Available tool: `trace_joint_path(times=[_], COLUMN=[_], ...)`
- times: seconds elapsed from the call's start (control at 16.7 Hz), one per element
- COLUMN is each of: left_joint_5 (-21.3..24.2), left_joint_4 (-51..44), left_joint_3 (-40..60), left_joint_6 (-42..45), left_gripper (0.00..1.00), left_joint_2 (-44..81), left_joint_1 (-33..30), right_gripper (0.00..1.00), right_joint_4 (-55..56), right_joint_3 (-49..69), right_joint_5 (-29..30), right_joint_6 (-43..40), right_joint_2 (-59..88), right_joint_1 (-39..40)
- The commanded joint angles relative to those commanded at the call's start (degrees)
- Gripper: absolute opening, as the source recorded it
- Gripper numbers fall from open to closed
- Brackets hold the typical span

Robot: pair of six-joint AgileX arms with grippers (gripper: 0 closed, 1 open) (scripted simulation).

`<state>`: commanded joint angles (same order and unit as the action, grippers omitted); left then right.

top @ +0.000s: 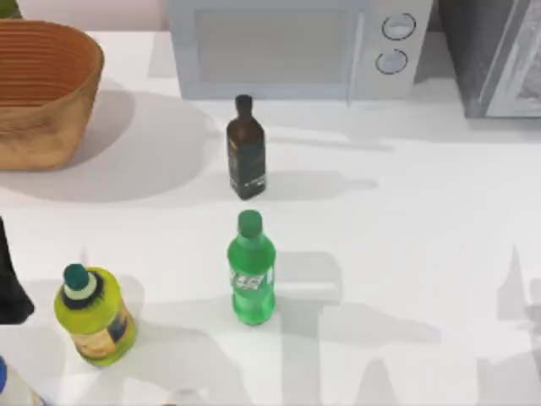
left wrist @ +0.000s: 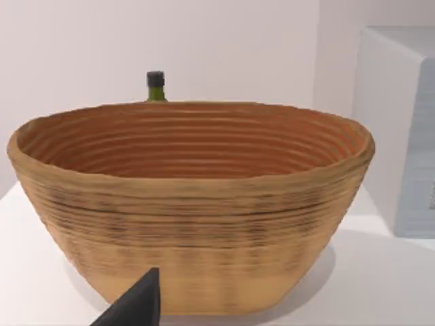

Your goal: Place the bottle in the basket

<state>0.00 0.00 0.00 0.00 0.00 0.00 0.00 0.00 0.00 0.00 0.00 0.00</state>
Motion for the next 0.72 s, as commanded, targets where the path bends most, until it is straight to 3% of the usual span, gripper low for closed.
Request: trace_joint_path(times=[0.36,0.72], left_joint_5=[0.8,4.1], left_joint_4=[5.8,24.0], left_joint_3=[1.8,5.9], left_joint_6=[0.3,1.7], left_gripper=[1.0,1.0], left_joint_2=[5.9,28.9], left_joint_1=[-2.9,-14.4], right_gripper=[1.0,1.0], right_joint_4=[0.0,0.0], right_joint_3=[0.0,0.0], right_joint_5=[0.0,0.0], right_joint_6=[0.0,0.0], right_joint_2=[0.0,0.0], right_joint_1=[0.0,0.0])
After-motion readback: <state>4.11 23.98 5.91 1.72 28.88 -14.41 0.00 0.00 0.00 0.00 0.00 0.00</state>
